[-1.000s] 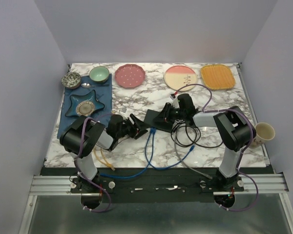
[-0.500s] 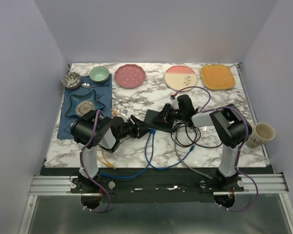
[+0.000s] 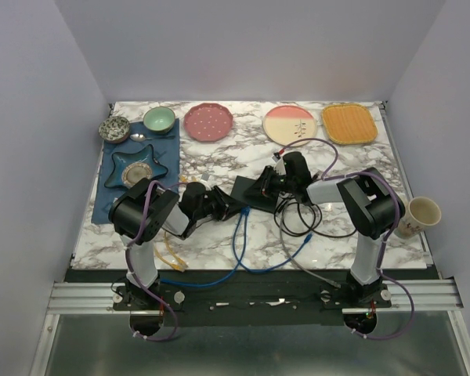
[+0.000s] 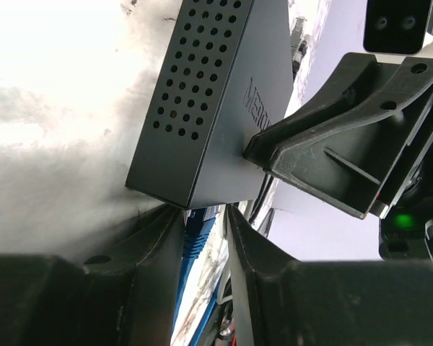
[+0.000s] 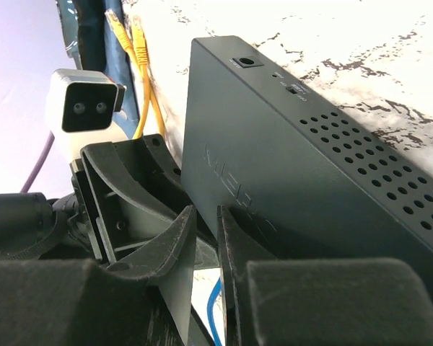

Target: Pull the plug from the switch port

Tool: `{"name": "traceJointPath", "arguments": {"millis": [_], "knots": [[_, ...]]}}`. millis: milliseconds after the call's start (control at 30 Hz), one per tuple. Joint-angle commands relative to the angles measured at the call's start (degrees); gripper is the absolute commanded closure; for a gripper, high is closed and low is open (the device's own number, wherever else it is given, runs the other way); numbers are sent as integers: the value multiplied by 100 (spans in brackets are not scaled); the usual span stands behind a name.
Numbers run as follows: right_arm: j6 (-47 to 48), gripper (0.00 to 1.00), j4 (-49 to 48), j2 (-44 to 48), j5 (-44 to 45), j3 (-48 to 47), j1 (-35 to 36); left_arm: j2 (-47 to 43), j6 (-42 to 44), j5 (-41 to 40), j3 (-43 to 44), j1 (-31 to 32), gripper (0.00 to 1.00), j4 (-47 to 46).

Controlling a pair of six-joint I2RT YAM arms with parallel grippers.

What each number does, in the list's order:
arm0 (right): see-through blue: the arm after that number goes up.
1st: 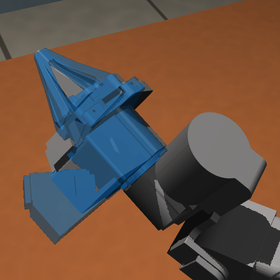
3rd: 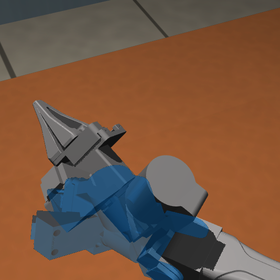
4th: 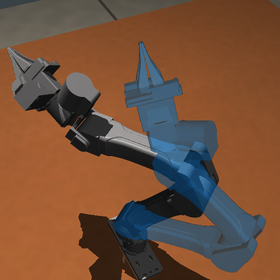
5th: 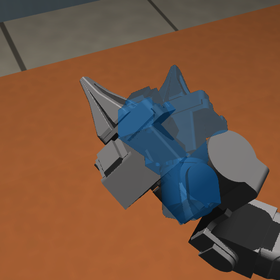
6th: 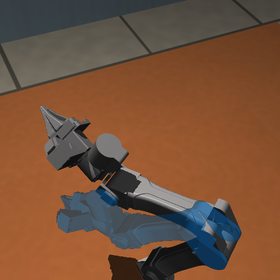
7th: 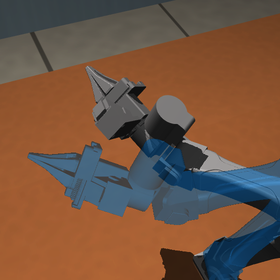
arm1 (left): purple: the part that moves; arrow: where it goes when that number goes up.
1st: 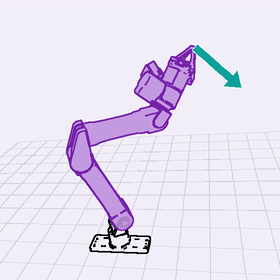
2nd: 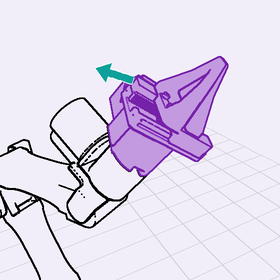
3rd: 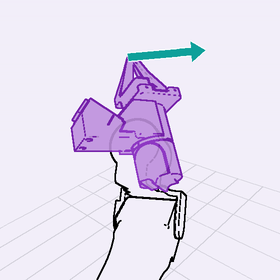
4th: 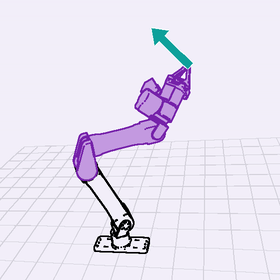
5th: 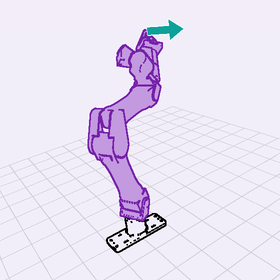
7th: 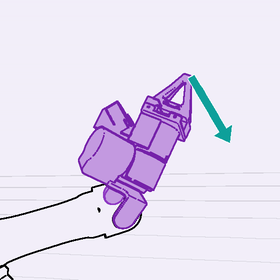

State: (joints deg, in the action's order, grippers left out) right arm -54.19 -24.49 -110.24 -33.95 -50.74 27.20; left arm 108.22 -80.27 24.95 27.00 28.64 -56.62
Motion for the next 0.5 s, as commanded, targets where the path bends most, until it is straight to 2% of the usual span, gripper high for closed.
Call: {"name": "traceJointPath", "arguments": {"millis": [0, 200, 467], "knots": [[295, 74, 744, -59, 592, 73, 13, 137, 38, -192, -37, 80, 64, -199], [304, 74, 762, -42, 601, 91, 22, 348, -155, -210, -11, 71, 66, -437], [322, 74, 770, -33, 618, 108, 31, 454, -182, -183, 42, 71, 82, -534]]}}
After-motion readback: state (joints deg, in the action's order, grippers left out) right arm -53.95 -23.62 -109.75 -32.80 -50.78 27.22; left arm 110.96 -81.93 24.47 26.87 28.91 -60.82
